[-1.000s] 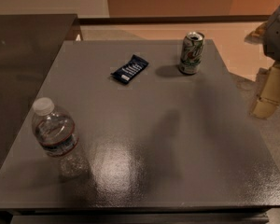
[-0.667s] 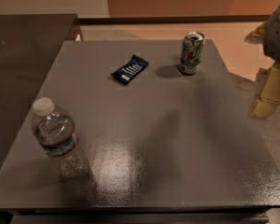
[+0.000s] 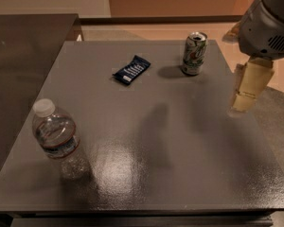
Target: Move rxbar blueberry near water bottle
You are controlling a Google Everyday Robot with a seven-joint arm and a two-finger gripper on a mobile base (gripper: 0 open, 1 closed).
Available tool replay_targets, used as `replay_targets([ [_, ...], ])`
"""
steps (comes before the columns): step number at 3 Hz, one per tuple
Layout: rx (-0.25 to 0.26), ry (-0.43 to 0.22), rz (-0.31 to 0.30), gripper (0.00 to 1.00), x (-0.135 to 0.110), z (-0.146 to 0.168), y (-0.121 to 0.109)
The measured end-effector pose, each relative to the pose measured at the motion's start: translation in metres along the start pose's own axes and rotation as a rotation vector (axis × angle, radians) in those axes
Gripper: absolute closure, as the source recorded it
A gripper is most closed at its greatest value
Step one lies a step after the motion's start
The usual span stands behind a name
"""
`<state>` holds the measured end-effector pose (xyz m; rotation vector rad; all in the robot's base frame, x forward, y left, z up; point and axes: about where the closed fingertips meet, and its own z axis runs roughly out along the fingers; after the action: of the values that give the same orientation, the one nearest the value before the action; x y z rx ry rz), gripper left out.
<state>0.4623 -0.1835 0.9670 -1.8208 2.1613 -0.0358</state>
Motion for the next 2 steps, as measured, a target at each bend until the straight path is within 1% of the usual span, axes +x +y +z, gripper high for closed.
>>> replay_targets([
  [2,-0.034,-0.108,-0.160,0.00,-0.060,0.036,-0.034],
])
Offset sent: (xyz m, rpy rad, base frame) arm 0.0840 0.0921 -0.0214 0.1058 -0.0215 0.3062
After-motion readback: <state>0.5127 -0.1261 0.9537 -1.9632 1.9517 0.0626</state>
